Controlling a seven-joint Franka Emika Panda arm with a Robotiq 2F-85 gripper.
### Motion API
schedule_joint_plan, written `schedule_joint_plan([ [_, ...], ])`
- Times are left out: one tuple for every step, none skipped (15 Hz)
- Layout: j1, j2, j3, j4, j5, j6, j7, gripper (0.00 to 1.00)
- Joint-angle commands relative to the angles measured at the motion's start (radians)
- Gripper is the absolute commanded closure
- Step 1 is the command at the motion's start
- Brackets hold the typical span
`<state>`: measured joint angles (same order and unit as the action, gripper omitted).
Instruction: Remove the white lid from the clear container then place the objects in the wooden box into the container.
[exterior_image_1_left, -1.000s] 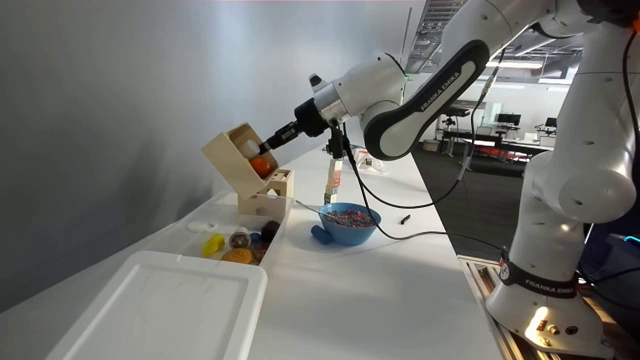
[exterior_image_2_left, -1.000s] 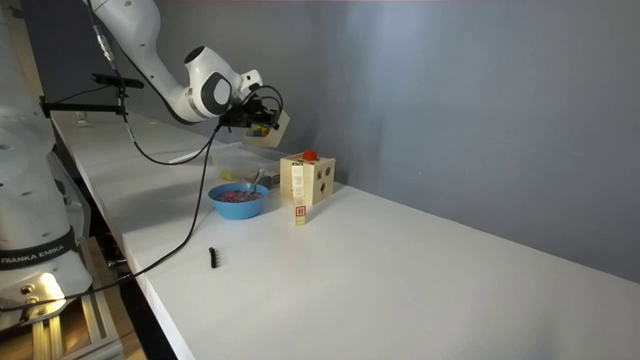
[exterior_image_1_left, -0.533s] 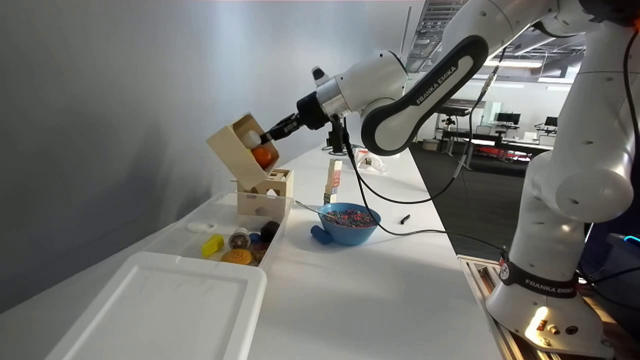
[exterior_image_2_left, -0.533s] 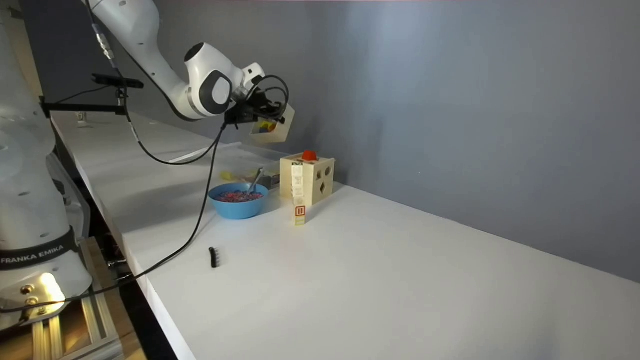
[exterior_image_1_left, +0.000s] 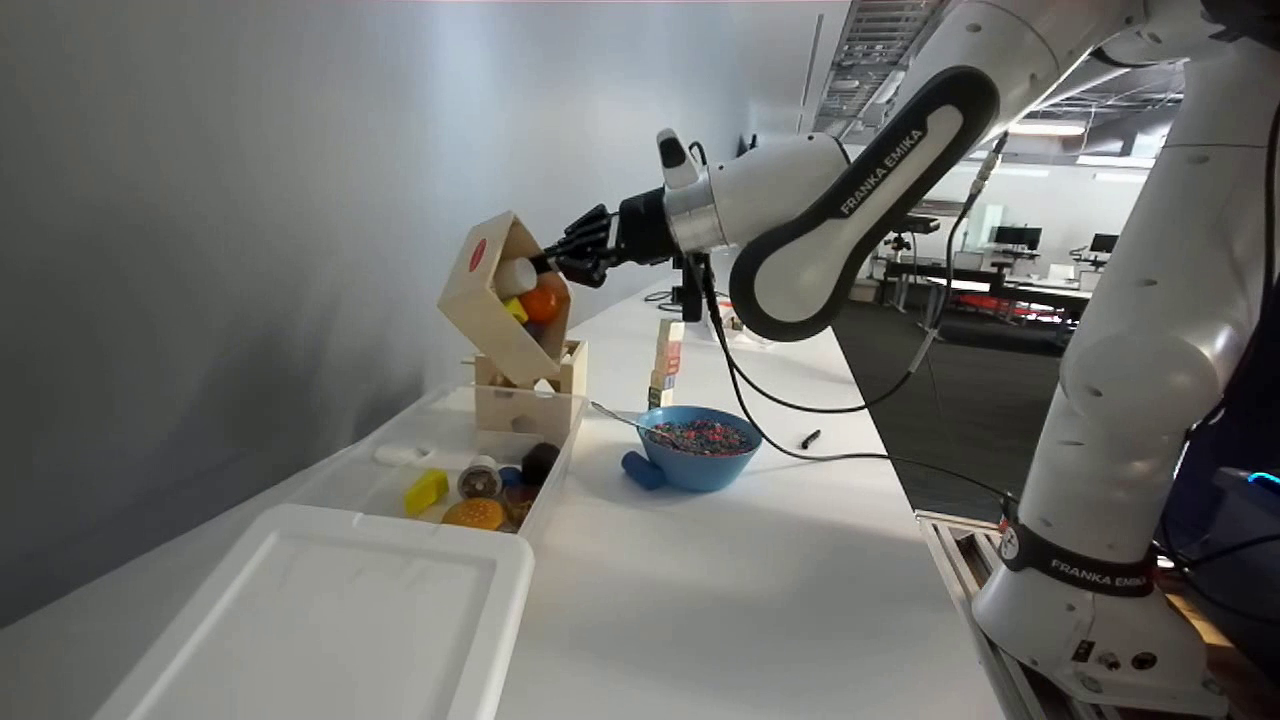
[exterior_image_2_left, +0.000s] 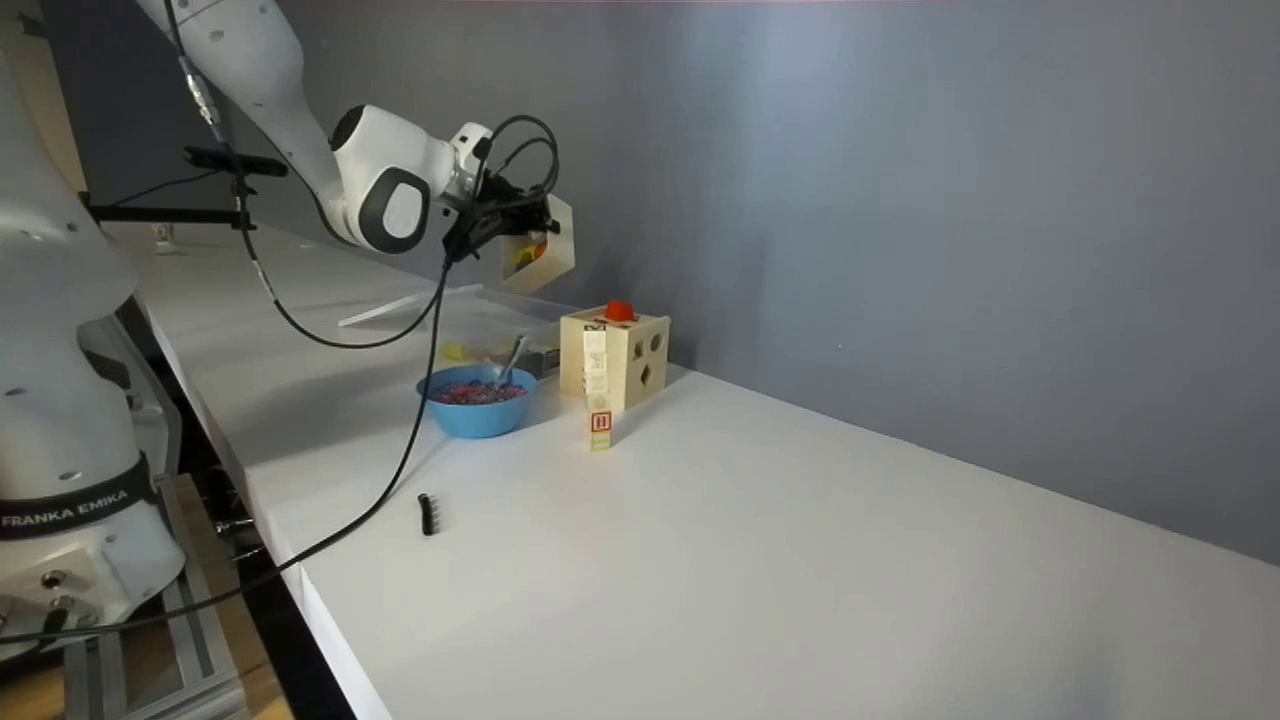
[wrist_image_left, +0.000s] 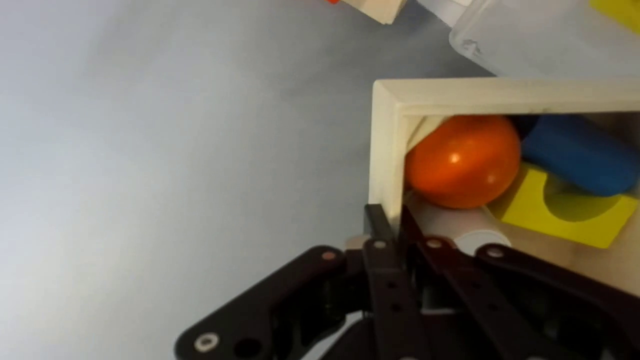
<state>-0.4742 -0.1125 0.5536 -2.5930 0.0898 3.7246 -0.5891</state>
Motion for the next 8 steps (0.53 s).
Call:
schedule_joint_plan([
  [-0.053, 0.025, 0.205, -0.047, 0.206, 0.181, -0.272, 0.98],
  [-0.06, 0.048, 0.256, -0.045, 0.259, 0.234, -0.346, 0.98],
  [-0.062, 0.071, 0.302, -0.035, 0.304, 0.281, -0.419, 0.98],
  [-0.063, 0.093, 0.341, -0.022, 0.343, 0.322, -0.491, 0.98],
  [-0.066, 0.112, 0.369, -0.009, 0.37, 0.356, -0.56, 0.98],
  [-0.064, 0.126, 0.386, 0.001, 0.399, 0.386, -0.629, 0.98],
  [-0.06, 0.143, 0.395, 0.014, 0.421, 0.416, -0.697, 0.98],
  [-0.054, 0.159, 0.397, 0.023, 0.44, 0.443, -0.762, 0.98],
])
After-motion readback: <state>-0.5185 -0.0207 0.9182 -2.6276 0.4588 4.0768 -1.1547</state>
